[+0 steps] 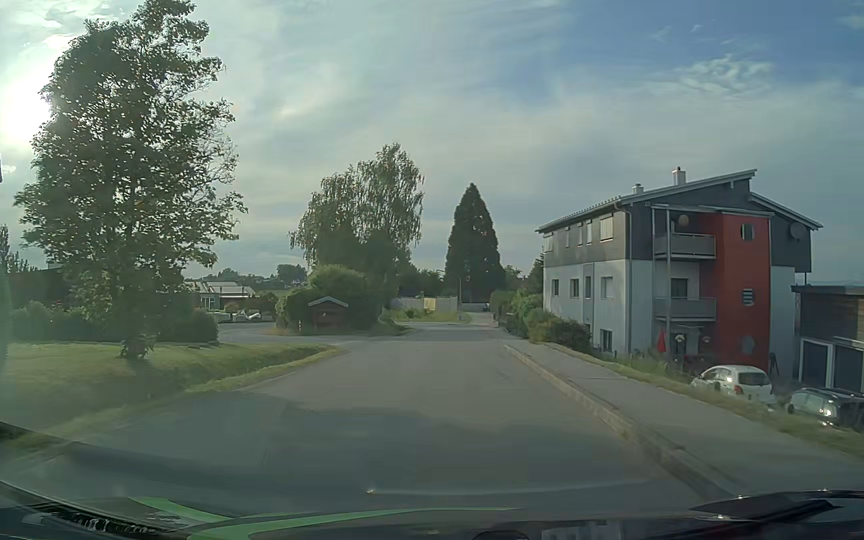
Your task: Follow the waypoints while adhering to traffic rules and regulations
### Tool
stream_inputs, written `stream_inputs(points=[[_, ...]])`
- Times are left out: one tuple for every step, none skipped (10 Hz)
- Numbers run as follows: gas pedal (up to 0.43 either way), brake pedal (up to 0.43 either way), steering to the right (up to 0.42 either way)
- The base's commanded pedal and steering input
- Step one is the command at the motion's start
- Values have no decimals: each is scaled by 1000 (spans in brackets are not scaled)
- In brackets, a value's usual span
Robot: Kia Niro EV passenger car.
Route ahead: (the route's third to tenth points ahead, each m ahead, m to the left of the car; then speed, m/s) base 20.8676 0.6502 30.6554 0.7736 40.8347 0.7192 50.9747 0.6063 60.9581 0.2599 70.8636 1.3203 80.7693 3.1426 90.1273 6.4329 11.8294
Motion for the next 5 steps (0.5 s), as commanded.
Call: stream_inputs(points=[[28, 0, 0], [28, 0, 1], [28, 0, 2], [28, 0, 4], [28, 0, 6]])
